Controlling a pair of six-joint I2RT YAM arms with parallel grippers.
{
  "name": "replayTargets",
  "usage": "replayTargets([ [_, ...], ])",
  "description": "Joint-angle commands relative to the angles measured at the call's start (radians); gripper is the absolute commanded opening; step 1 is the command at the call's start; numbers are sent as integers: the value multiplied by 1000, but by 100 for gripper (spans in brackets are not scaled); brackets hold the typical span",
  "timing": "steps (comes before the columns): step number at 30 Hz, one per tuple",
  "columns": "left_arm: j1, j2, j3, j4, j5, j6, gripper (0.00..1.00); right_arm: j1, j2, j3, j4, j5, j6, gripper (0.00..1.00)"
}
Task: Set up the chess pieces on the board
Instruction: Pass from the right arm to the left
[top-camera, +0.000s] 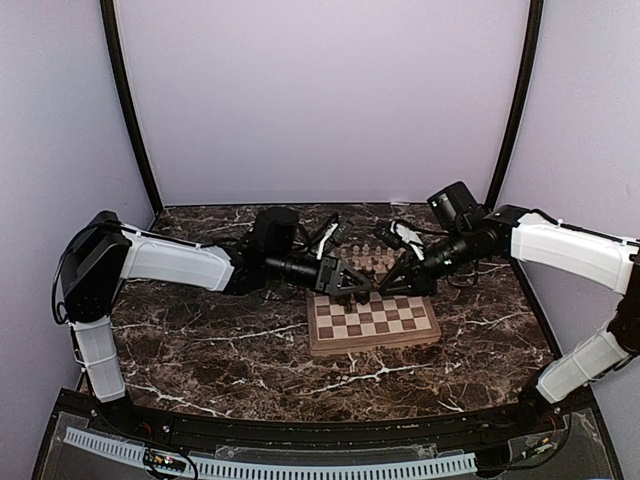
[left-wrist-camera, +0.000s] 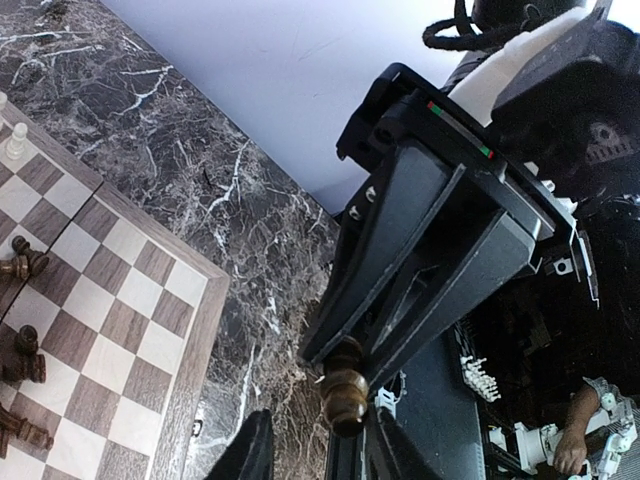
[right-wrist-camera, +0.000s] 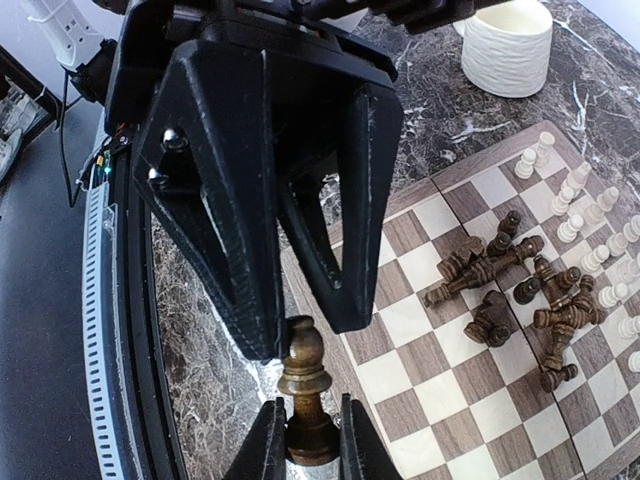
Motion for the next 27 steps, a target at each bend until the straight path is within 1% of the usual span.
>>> replayTargets([
  [1, -16, 7, 31, 26, 50, -4, 32, -5, 0, 15, 35, -27, 11, 3],
  [4, -18, 11, 30, 31, 46, -9, 30, -5, 0, 13, 37, -30, 9, 3],
  [8, -17, 14, 28, 44, 46, -17, 30, -5, 3, 8, 37, -35, 6, 4],
  [10, -18, 13, 27, 62, 44, -26, 36, -5, 3, 7, 37, -37, 7, 4],
  [14, -18, 13, 18, 103, 36, -53, 42, -5, 0, 2, 36, -38, 4, 4],
  [17, -17, 13, 11, 129, 22, -67, 44, -5, -2, 0, 34, -38, 2, 4],
  [19, -17, 13, 6, 143, 11, -74, 43, -5, -3, -2, 35, -38, 1, 4],
  [24, -16, 18, -3, 188, 8, -94, 32, -5, -5, -7, 37, -38, 1, 5],
  [27, -16, 21, -6, 199, 13, -101, 27, -6, -3, -9, 41, -37, 1, 5],
])
